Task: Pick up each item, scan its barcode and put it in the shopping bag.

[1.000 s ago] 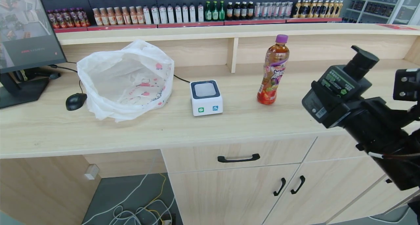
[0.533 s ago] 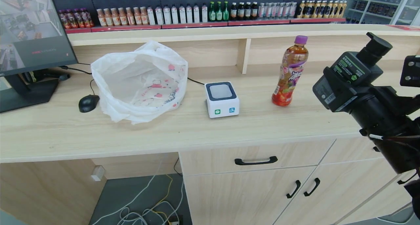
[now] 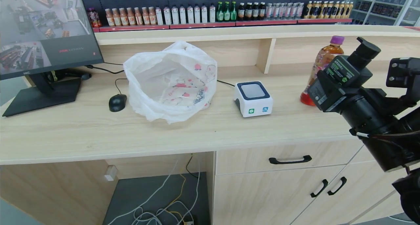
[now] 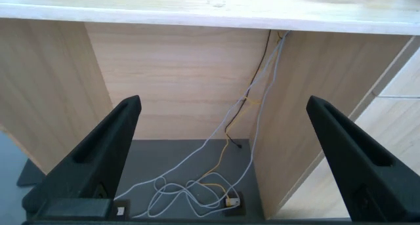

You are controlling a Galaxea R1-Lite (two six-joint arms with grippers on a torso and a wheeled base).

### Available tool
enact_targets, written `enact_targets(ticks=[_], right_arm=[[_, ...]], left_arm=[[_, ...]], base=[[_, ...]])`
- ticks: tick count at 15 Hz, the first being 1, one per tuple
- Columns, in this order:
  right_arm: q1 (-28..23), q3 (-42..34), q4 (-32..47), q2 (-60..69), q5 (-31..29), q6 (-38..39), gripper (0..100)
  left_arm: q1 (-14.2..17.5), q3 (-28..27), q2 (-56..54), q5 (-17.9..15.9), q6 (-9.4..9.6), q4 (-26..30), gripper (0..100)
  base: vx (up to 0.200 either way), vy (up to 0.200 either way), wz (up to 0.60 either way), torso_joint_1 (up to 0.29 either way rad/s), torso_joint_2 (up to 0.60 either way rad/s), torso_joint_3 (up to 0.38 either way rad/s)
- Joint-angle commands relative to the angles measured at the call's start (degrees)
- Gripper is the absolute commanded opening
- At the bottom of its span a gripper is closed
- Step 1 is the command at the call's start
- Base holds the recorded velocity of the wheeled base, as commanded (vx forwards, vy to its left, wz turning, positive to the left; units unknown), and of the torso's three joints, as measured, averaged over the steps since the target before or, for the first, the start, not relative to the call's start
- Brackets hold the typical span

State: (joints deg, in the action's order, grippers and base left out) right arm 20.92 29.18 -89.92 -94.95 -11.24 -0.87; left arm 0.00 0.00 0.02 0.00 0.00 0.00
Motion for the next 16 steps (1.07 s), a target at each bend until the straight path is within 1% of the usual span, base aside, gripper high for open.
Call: enact_targets(ticks=[1,2,5,8,11,12,14,16], right_arm=[[1.23,-1.41,-0.08,-0.50,-0.01,0.16,0],[2.72,-1.24,-0.08,-0.41,-0.01,0.34,0],[5.54,-0.71,-0.08,-1.64,-0.01,0.07,0],[6.41,-0.09,-0.08,-2.52,-0.10,-0.63,0],[5.71,-0.27,-0.08,-3.13,0.43,-1.16,0],[5.36,0.35,-0.08,-3.75,1.22,-1.95,0],[5.27,3.60,-0.08,-5.42,6.32,-4.85,0],[5.27,7.29,-0.08,-8.06,9.66,-6.52,0]], left_arm=[[-0.09,0.00,-0.02,0.00,0.18,0.00,100],[-0.09,0.00,-0.02,0.00,0.62,0.00,100],[-0.09,0.00,-0.02,0.00,0.44,0.00,100],[0.00,0.00,-0.02,0.00,0.44,0.00,100],[-0.09,0.00,-0.02,0.00,0.44,0.00,100],[0.00,0.00,-0.02,0.00,0.44,0.00,100],[-0.09,0.00,-0.02,0.00,0.44,0.00,100],[0.00,0.00,-0.02,0.00,0.44,0.00,100]], base=[[0.000,0.200,0.00,0.002,0.00,0.002],[0.000,0.000,0.00,0.000,0.00,0.000],[0.000,0.000,0.00,0.000,0.00,0.000],[0.000,0.000,0.00,0.000,0.00,0.000],[0.000,0.000,0.00,0.000,0.00,0.000],[0.000,0.000,0.00,0.000,0.00,0.000],[0.000,0.000,0.00,0.000,0.00,0.000],[0.000,0.000,0.00,0.000,0.00,0.000]])
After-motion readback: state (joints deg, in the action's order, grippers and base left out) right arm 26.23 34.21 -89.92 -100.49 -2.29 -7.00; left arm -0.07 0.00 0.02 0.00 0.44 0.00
